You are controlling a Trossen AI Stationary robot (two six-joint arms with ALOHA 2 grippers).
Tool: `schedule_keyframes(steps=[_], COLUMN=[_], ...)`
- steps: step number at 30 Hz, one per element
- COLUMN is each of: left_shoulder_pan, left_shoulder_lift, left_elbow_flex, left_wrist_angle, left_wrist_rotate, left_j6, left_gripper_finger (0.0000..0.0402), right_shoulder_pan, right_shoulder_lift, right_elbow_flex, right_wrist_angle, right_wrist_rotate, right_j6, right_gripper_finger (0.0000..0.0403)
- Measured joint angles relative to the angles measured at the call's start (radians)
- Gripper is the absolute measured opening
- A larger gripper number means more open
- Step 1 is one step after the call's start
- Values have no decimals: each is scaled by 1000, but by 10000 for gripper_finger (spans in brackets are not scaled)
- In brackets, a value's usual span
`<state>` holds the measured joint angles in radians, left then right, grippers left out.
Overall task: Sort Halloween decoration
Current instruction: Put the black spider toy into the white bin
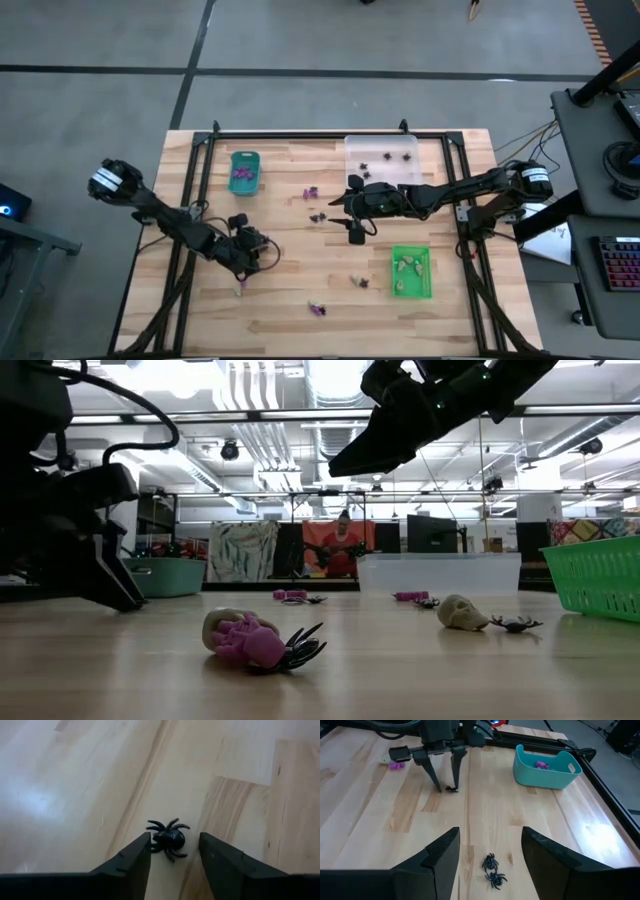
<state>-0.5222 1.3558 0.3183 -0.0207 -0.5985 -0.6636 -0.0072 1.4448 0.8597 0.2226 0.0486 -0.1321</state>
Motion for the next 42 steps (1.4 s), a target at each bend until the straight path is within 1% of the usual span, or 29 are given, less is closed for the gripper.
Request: schedule_keyframes(steps=[3,7,14,18,21,23,27,31,35,37,40,42], left_shoulder_pan=[-1,-1,-1,1,1,1,1,1,1,1,1,2], left_shoulder_lift=[27,50,48,33,1,-27,-85,-105,-99,-92,-75,-58], left_elbow_flex=[2,3,2,0,4,9,15,14,14,14,14,14], left_wrist_angle=[15,23,24,36,49,74,231,442,571,612,681,737], left_wrist_rotate=[-7,-8,-1,-19,-13,-12,-23,-34,-41,-43,-47,-48], left_j6=[-1,-4,-7,-3,-4,13,98,209,265,280,308,331], left_gripper_finger=[143,116,49,13,5,3,1,0,0,0,0,0], right_shoulder_pan=[0,0,0,0,0,0,5,12,12,11,11,12], right_shoulder_lift=[0,0,0,0,0,0,44,140,236,277,330,362], right_elbow_flex=[0,0,0,0,0,0,0,-1,0,18,70,103], right_wrist_angle=[0,0,0,0,0,5,91,286,469,512,524,515], right_wrist_rotate=[0,0,0,0,-4,-31,-124,-247,-268,-281,-339,-351], right_j6=[0,-1,0,0,0,1,-2,-25,-19,-18,-6,1], right_gripper_finger=[203,203,203,203,203,203,203,203,203,203,203,203])
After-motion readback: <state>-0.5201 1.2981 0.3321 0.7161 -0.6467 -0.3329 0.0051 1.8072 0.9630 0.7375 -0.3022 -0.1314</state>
